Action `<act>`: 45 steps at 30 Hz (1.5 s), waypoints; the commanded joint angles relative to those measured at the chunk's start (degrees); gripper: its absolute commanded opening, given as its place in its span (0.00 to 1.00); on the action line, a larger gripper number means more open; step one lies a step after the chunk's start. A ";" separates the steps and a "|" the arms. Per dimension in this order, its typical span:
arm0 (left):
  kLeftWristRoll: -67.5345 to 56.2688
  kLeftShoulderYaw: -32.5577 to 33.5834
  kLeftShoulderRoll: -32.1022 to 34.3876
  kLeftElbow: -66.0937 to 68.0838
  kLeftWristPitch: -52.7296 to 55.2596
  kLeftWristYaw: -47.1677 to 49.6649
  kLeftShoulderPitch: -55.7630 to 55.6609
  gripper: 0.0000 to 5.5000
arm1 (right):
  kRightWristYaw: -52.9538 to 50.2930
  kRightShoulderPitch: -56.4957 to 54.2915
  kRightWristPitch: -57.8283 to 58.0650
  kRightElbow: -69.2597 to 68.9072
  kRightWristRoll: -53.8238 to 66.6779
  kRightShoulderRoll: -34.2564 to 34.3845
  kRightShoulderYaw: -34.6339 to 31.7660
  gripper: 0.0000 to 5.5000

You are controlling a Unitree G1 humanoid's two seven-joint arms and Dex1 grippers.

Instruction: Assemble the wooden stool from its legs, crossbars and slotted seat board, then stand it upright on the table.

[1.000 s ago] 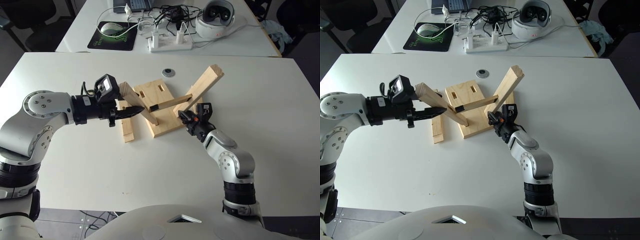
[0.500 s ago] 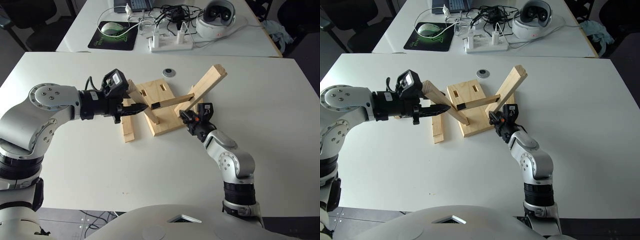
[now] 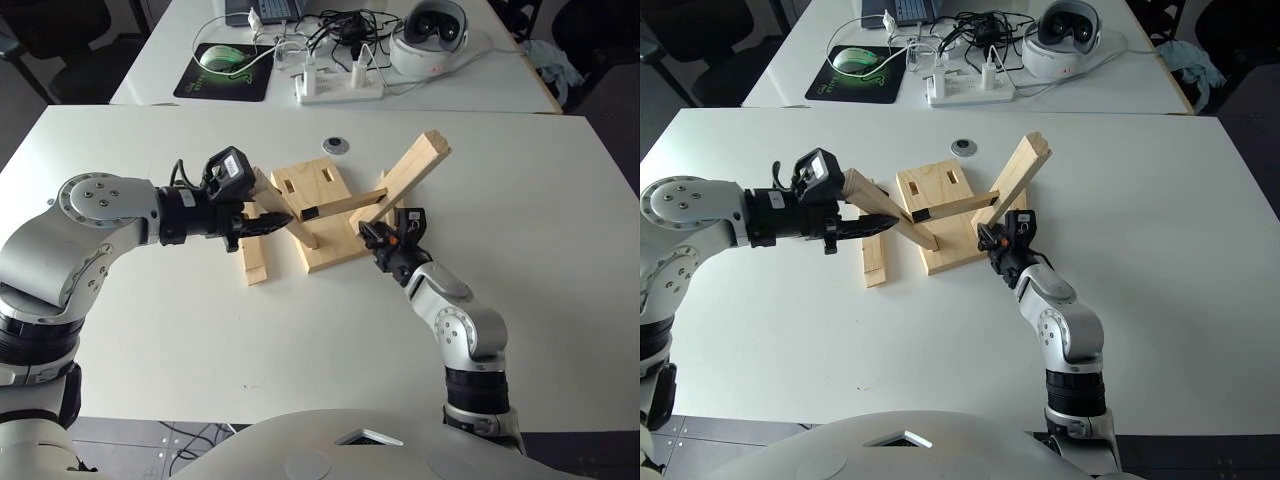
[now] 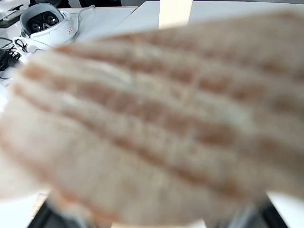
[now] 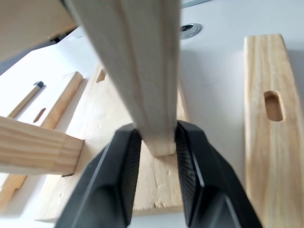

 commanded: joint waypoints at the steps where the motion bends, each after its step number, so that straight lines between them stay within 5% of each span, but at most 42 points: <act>1: 3.78 -3.67 2.03 2.85 0.25 -0.51 3.65 0.37 | 0.47 1.27 2.57 1.79 0.46 0.00 0.91 0.18; 45: 8.61 -14.59 -1.21 15.05 -3.53 -5.47 -6.51 0.37 | 0.12 2.44 4.17 5.36 2.11 2.21 -0.26 0.18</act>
